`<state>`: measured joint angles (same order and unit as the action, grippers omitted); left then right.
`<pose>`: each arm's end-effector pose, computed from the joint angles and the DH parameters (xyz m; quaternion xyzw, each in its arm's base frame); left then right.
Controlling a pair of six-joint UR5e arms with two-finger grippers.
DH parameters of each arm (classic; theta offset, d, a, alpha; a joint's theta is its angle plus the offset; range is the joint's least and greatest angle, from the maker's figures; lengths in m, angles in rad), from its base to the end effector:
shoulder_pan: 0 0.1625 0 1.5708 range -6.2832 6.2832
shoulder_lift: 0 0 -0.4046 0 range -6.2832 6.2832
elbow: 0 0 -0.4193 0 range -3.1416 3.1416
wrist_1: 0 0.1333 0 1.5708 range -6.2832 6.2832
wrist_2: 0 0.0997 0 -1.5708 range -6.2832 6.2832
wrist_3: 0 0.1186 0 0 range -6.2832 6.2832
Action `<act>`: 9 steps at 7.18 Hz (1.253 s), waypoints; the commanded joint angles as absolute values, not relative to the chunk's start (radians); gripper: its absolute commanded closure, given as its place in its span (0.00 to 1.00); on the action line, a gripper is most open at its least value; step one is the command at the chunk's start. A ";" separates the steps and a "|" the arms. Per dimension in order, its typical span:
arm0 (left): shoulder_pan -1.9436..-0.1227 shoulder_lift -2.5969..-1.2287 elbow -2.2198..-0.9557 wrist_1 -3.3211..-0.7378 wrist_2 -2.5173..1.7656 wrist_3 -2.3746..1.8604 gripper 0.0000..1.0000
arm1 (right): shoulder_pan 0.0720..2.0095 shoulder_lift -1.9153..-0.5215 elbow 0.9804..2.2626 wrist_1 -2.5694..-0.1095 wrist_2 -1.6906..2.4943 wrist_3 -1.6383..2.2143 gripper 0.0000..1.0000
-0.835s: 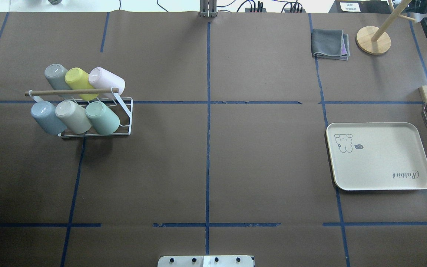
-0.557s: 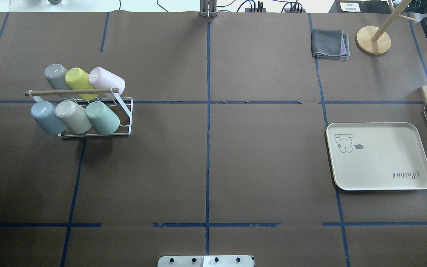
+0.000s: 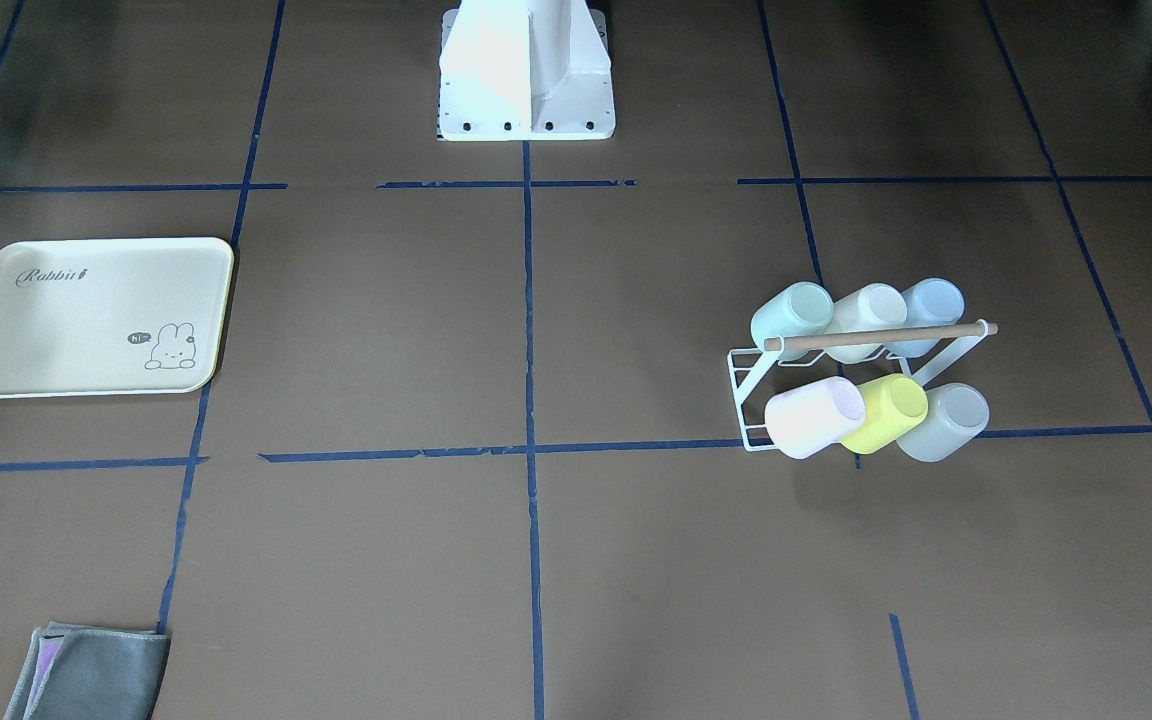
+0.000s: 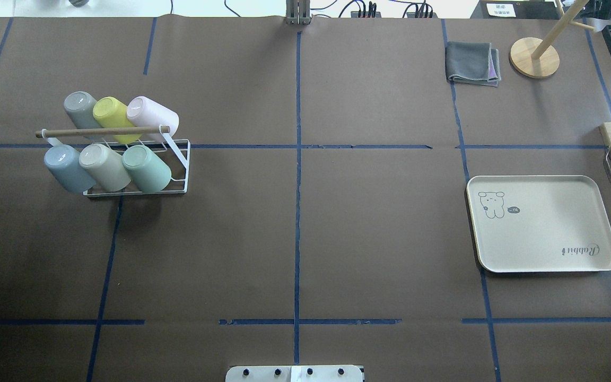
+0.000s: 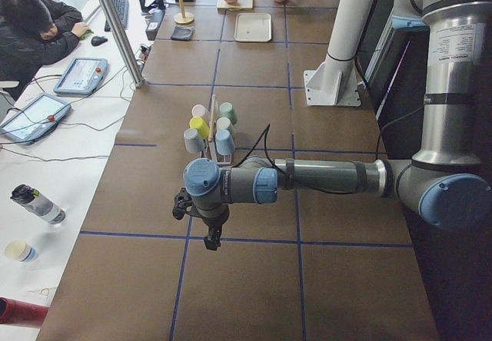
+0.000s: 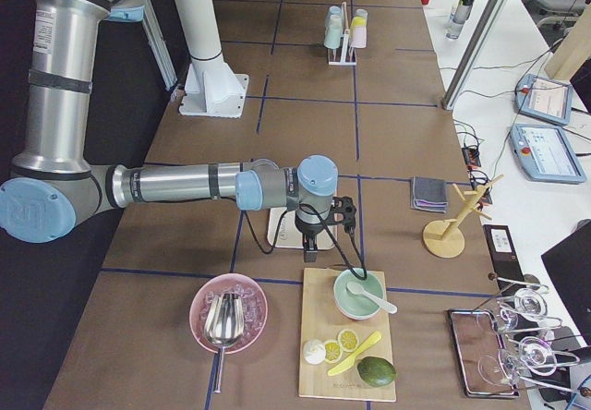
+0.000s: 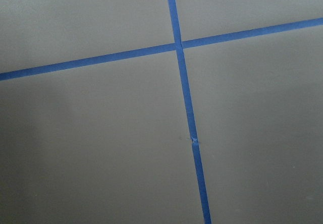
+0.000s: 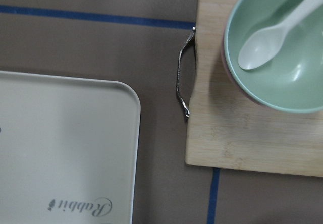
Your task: Pick up and place green cup on tray
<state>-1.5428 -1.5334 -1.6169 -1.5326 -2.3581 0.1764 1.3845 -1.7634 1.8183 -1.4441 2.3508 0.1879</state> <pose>-0.0352 -0.5025 0.6498 0.0149 0.3835 0.0886 0.9192 -0.0352 -0.4559 0.6015 0.0120 -0.3876 -0.0337 0.9211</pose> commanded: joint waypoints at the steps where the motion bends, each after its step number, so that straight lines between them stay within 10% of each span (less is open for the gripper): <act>1: -1.531 -1.534 -1.614 -1.534 -2.359 0.176 0.00 | 1.280 -1.798 1.710 -1.075 2.353 0.450 0.00; 9: -1.529 -1.532 -1.618 -1.534 -2.359 0.176 0.00 | 1.063 -1.784 1.517 -0.747 2.292 0.680 0.23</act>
